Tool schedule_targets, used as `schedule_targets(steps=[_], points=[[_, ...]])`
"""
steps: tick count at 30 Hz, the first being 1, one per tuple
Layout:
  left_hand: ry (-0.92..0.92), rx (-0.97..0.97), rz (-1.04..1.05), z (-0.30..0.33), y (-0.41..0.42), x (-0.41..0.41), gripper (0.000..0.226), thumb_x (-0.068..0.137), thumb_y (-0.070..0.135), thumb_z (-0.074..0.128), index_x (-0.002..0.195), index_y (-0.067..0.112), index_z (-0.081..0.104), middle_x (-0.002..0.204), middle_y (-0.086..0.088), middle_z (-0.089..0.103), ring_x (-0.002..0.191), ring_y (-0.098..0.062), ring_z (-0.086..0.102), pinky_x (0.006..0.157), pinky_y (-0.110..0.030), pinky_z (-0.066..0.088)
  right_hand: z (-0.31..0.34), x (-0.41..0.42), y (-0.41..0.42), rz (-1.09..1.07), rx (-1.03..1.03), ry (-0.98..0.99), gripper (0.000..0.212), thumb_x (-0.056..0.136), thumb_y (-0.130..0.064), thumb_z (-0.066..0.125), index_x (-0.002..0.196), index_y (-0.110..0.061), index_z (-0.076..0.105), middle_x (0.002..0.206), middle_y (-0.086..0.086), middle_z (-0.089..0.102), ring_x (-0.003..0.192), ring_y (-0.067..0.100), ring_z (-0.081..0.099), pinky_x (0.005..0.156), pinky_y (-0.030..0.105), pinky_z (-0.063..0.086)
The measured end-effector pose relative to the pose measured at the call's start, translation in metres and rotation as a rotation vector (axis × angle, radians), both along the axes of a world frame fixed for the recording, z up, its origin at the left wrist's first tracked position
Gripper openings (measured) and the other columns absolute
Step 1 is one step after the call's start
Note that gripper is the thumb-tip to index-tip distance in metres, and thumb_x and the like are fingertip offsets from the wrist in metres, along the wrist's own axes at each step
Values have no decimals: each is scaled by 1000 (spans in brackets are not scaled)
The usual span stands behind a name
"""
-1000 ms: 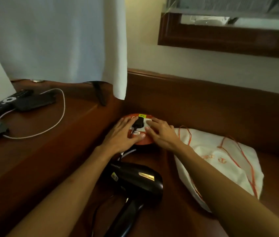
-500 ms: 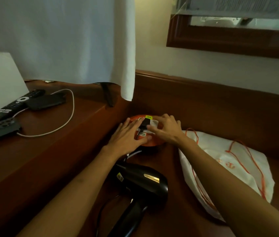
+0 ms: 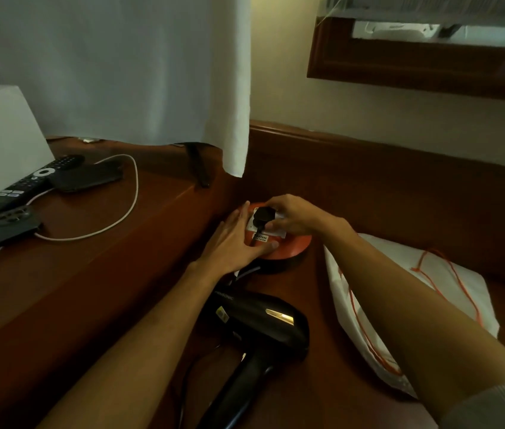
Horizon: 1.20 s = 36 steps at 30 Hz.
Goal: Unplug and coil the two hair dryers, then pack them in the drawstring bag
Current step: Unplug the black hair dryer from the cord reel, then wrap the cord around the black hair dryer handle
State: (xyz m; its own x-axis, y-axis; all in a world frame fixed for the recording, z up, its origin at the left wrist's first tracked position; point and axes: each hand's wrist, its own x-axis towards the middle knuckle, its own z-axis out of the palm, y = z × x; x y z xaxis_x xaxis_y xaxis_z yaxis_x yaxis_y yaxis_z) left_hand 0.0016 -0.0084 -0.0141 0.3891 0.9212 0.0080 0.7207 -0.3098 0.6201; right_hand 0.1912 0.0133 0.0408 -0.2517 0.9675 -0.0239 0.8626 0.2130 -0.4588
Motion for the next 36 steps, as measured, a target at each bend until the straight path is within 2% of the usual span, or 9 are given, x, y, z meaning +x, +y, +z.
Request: schedule_targets(steps=[4,8,11,15,18,23,27,32,36], points=[[49,-2,-22,6,3,-1,108,85,73,62,163,36,-3,172,-3,0,158,-28,-3,125,-50,0,6,3,-13,-48,29,164,37,93,-21,69,127,-13,59,121,4,62,110,21,61,95,39,54],[104,-63,-2,16,3,-6,101,79,76,66,160,44,16,172,-3,4,158,-33,-2,124,-55,8,-7,4,-48,-201,112,274,44,91,-27,73,129,-11,59,124,3,62,113,20,60,90,34,53],[-16,89,-25,26,-18,-14,90,78,70,72,155,39,36,169,1,24,157,-21,13,125,-51,13,-15,10,-90,-359,189,372,52,87,-35,77,129,-10,58,125,3,55,112,17,53,85,26,48],[-229,190,39,36,-82,-36,64,82,61,75,138,34,60,154,8,50,145,-14,40,115,-42,38,-42,26,-141,-541,227,155,52,82,-55,74,113,-15,63,124,4,54,120,23,48,104,44,39],[-241,340,71,40,-143,-43,34,89,39,76,120,26,73,135,9,64,126,-9,53,103,-31,47,-54,29,-158,-545,142,-43,55,84,-65,65,103,-13,68,121,5,56,118,25,49,103,48,33],[-69,134,212,26,-221,-51,44,89,47,72,129,33,61,135,9,49,128,-14,48,107,-39,46,-44,23,-182,-500,58,-215,64,90,-67,54,120,-11,65,137,12,53,126,31,48,107,57,34],[53,40,242,-3,-259,-53,63,86,59,70,138,31,51,134,6,51,130,-19,49,103,-39,44,-21,26,-219,-520,136,-132,65,95,-61,53,140,-14,54,148,11,46,134,32,42,108,53,32],[-51,103,208,-20,-268,-46,56,91,36,73,141,18,56,127,-2,61,123,-23,56,102,-39,49,-13,21,-292,-532,160,-85,56,98,-50,55,145,-19,46,148,8,46,133,29,45,108,50,34],[-181,187,163,-9,-284,-42,38,95,36,69,131,23,65,107,7,63,106,-14,63,87,-31,55,-23,14,-355,-559,159,38,51,97,-42,61,142,-21,50,143,3,52,130,23,47,108,46,41]])
